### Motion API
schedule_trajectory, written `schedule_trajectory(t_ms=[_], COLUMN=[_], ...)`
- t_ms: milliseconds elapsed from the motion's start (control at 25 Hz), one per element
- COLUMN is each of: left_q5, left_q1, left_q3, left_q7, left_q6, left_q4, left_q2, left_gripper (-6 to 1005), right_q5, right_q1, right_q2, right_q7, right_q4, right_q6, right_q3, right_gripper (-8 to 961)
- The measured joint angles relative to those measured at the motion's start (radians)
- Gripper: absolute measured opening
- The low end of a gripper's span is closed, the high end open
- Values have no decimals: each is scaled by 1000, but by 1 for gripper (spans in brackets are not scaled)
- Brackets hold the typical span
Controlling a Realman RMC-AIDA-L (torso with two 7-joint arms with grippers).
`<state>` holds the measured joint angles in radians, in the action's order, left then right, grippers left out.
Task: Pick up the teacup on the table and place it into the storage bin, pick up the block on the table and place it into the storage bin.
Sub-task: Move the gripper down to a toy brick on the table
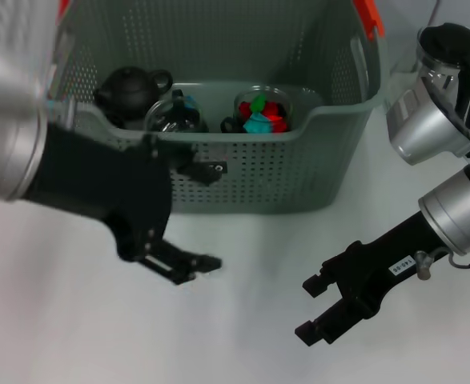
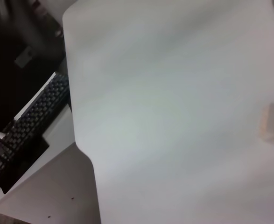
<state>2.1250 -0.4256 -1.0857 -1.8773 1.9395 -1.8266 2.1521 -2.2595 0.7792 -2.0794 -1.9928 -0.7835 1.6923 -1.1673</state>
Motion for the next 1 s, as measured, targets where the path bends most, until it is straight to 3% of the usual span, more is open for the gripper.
schedule_trajectory(t_ms=[240, 640, 1000], left_q5=[170, 437, 506], left_q1=[2, -150, -267], left_q3=[-77, -258, -328], left_q7=[137, 196, 203], left_q6=[-42, -179, -292], left_q4=[105, 384, 572], left_q2=[11, 13, 15], left_gripper=[951, 950, 950], right_q5=[0, 0, -28], right_q1=[1, 5, 10], right_q2=[6, 8, 13], right_q7=[-17, -48, -63], right_q4=[-3, -6, -7], right_q6=[-1, 3, 7], right_q3=[-1, -1, 2], right_gripper=[947, 946, 946])
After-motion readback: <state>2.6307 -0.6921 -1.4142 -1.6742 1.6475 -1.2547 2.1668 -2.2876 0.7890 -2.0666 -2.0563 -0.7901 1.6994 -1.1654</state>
